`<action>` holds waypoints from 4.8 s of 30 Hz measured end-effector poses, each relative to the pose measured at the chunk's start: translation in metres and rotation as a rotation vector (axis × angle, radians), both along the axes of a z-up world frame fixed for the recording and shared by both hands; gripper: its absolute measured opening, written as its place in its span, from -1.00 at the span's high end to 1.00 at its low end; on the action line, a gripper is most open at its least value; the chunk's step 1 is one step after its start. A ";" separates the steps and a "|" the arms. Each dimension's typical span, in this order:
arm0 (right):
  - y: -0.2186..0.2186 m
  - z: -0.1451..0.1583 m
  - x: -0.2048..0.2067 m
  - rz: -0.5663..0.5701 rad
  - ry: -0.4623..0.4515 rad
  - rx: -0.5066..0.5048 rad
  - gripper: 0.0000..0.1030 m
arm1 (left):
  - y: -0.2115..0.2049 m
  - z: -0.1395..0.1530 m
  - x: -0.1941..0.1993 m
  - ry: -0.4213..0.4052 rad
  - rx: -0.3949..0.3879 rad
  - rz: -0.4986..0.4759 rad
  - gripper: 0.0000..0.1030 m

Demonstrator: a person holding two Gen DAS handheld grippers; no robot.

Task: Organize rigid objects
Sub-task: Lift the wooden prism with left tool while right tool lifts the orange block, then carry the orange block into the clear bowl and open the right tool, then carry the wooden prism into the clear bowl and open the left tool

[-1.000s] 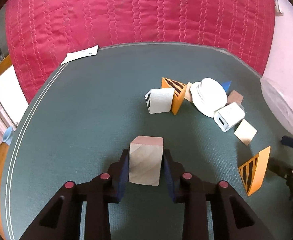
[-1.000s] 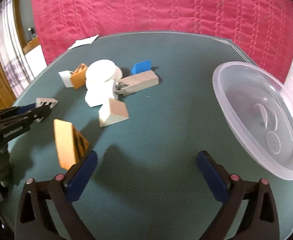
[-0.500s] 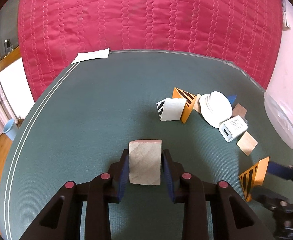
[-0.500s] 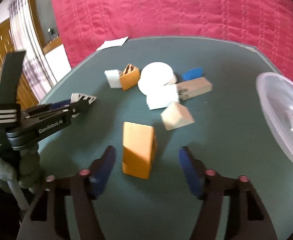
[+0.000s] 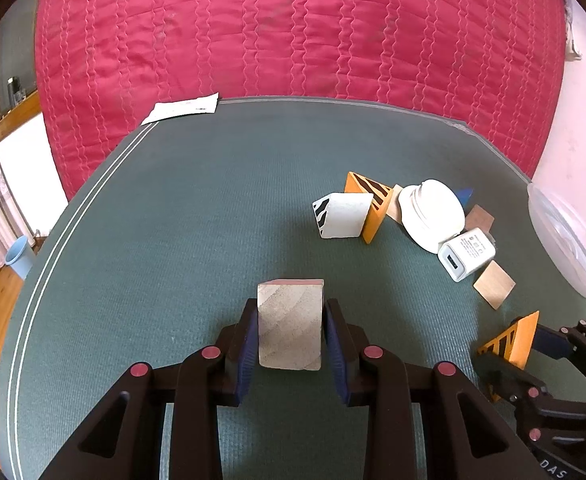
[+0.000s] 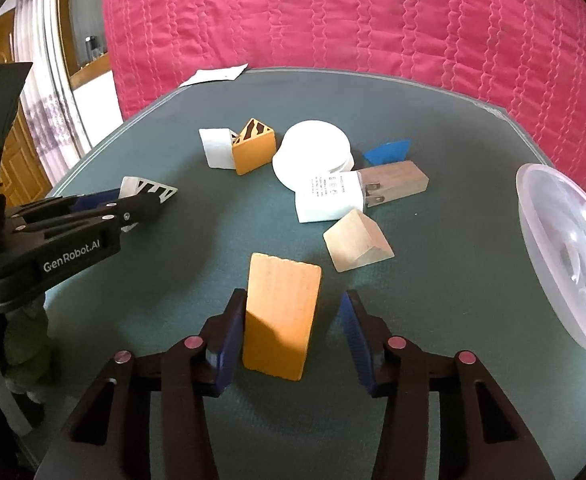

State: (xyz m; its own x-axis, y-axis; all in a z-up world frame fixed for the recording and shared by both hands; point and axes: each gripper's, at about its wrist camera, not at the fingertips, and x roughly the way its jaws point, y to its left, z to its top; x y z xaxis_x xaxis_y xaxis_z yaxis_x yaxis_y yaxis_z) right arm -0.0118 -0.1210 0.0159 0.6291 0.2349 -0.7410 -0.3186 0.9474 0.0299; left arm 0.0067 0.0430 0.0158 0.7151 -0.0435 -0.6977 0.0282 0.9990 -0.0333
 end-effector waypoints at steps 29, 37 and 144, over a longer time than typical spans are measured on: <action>-0.046 0.009 -0.014 -0.053 -0.002 0.172 0.37 | -0.005 -0.001 0.000 0.012 0.013 0.017 0.35; -0.051 0.010 -0.012 -0.056 0.003 0.184 0.37 | -0.005 -0.001 0.000 0.018 0.016 0.029 0.35; -0.294 0.024 -0.013 -0.776 -0.238 0.240 0.01 | -0.285 0.052 0.034 -0.026 -0.030 -0.546 0.39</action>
State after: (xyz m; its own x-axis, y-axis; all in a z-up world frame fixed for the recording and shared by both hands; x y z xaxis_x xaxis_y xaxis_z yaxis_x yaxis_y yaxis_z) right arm -0.0247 -0.4146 0.0396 0.8099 -0.1934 -0.5538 0.3960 0.8767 0.2729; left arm 0.0406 -0.2424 0.0674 0.6002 -0.4326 -0.6728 0.5433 0.8378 -0.0540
